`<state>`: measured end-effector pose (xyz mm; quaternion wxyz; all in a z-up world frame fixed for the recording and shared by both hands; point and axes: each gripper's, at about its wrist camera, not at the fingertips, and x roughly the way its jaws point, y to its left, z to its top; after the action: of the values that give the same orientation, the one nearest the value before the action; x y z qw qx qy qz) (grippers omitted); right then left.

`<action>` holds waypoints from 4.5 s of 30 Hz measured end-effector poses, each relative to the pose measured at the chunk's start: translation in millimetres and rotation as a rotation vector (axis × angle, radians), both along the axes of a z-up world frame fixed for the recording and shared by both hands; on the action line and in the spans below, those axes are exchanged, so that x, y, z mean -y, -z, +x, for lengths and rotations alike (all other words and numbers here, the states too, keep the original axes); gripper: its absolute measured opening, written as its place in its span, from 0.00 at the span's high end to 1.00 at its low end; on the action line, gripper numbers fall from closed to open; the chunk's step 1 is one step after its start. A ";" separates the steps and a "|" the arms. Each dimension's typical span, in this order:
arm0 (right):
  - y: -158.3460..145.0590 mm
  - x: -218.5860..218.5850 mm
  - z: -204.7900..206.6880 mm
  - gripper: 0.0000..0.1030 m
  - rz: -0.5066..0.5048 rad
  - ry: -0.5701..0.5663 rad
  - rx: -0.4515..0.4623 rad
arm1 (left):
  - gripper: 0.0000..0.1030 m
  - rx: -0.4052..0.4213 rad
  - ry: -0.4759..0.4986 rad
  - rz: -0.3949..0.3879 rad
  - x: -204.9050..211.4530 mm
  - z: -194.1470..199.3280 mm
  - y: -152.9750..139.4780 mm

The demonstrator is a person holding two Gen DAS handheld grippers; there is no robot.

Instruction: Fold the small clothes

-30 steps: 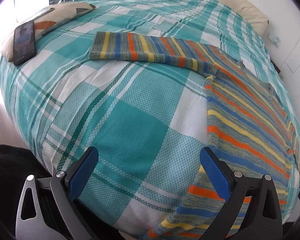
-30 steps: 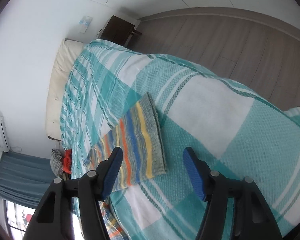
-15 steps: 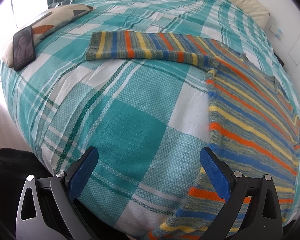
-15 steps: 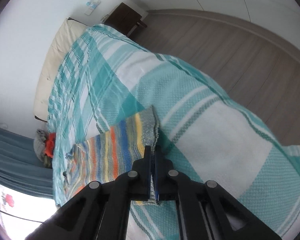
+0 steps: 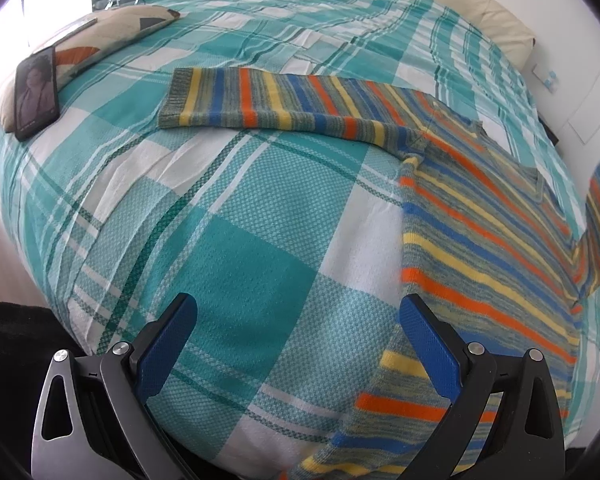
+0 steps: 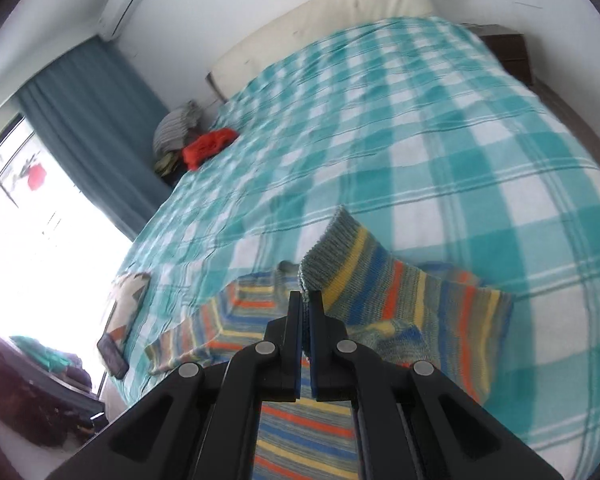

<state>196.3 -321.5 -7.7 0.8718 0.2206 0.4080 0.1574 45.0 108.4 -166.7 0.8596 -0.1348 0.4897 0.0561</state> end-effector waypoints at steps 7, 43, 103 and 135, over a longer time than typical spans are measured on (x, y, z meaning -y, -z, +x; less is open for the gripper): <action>52.6 -37.2 23.9 0.39 0.208 -0.102 -0.102 | 0.01 -0.008 -0.018 -0.001 -7.4 -1.4 0.8; 144.8 134.1 -187.8 0.37 -0.671 0.497 -0.125 | 0.01 0.012 0.022 0.134 12.0 -3.6 5.8; 178.3 125.6 -187.8 0.06 -0.705 0.569 -0.135 | 0.00 -0.036 0.023 0.149 8.9 -2.1 35.8; 179.4 127.2 -187.3 0.05 -0.708 0.569 -0.137 | 0.00 -0.038 0.024 0.151 9.8 -2.5 36.2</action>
<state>9.1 -448.7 -187.1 0.8731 0.0224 0.4167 -0.2520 42.6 98.5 -202.9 0.8585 -0.0627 0.5018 0.0852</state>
